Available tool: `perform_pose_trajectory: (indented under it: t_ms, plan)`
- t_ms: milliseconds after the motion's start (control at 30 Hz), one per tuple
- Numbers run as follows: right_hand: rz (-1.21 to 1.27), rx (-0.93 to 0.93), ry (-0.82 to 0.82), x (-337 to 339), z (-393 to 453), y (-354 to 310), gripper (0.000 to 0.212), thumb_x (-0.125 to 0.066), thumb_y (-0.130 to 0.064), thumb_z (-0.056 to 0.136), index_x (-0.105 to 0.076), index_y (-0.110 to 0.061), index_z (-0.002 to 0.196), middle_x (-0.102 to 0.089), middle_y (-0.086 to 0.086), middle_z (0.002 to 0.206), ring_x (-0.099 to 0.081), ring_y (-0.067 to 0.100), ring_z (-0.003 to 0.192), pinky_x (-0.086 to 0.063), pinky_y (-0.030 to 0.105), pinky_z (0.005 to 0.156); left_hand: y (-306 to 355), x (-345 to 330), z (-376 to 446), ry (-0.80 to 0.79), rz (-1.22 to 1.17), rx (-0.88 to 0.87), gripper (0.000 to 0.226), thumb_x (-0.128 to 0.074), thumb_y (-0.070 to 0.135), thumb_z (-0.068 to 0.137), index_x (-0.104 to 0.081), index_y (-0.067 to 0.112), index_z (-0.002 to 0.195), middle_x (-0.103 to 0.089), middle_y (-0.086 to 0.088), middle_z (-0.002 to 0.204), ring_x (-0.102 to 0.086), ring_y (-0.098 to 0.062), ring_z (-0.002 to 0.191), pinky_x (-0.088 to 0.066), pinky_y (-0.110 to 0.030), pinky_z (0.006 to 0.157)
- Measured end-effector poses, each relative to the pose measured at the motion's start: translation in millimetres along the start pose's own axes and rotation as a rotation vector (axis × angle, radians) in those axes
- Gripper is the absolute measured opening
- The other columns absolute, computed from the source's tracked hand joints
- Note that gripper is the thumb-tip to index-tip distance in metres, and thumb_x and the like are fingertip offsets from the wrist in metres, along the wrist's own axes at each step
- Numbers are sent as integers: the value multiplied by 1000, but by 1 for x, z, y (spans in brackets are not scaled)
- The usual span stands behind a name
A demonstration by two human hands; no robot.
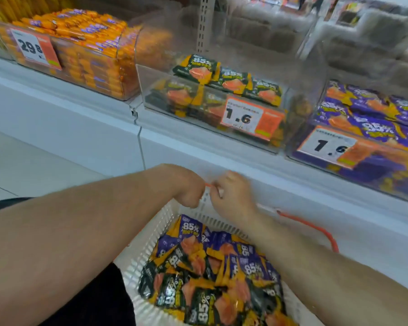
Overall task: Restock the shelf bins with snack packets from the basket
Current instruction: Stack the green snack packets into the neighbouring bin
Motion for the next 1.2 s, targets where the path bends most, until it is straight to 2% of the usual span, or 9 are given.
perform_pose_trajectory:
  t_ms: [100,167,333,400,533,667,767,900,1200]
  plan:
    - [54,-432,-582,-91,-81,56,34,-46,-21,95,-48,-12,62,-48,7,61,-43,21,55,-35,34,52,9,-4,4,21,40,-7,40,-41,21,100,-50,12,138,-47,-6,145,-47,-24,128,-40,-35,99]
    - [101,-538,-838,-130,-132,66,30,-47,-18,93,-47,-14,63,-46,5,60,-40,19,52,-32,32,50,14,-5,5,4,56,-13,41,-38,21,102,-49,12,139,-43,-4,148,-41,-20,134,-37,-33,103]
    - [93,-498,-1190,-164,-204,51,13,-61,-27,87,-61,-14,84,-59,6,79,-57,21,73,-46,35,61,20,-1,12,25,38,-29,39,-43,22,98,-52,16,135,-53,-4,136,-54,-23,118,-45,-34,92]
    - [35,-462,-1238,-167,-214,49,25,-68,-39,83,-61,-16,92,-64,5,89,-61,21,80,-52,36,66,19,0,16,31,24,-28,38,-44,23,98,-52,18,135,-54,-3,133,-55,-21,114,-46,-33,91]
    - [-122,-333,-1277,-169,-220,41,39,-76,-46,77,-59,-13,90,-60,1,83,-61,21,78,-51,33,62,17,0,19,38,-1,-19,37,-45,23,98,-52,19,134,-55,-2,130,-56,-20,111,-45,-31,87]
    - [-175,-336,-1225,-168,-216,41,25,-72,-20,83,-50,-11,76,-52,1,76,-58,24,76,-45,29,54,16,-1,20,39,-16,-12,38,-45,23,98,-51,19,136,-55,-1,131,-55,-19,112,-42,-30,85]
    - [-67,-424,-1179,-171,-215,48,30,-66,-8,83,-43,-17,66,-47,0,68,-49,17,62,-36,24,45,17,0,20,33,-41,-24,40,-45,23,98,-50,20,137,-54,-1,134,-54,-20,116,-41,-30,88]
    - [98,-491,-1105,-157,-199,56,25,-64,-14,87,-46,-22,72,-48,-3,74,-45,13,67,-36,25,53,12,6,16,37,-67,-30,38,-46,24,98,-54,16,134,-55,-4,134,-54,-22,119,-44,-35,97]
    - [275,-372,-739,-51,-59,33,27,-60,-19,93,-42,-25,73,-45,-6,67,-42,7,59,-34,24,54,-50,49,-16,114,-210,95,51,-56,43,95,-50,19,140,-46,0,145,-49,-23,127,-40,-38,107]
Point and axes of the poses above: each hand's wrist, its own z-axis towards the middle knuckle, its own x-axis out of the back of the hand, y = z × x, the point moved 9 cm from there along z, towards the middle knuckle
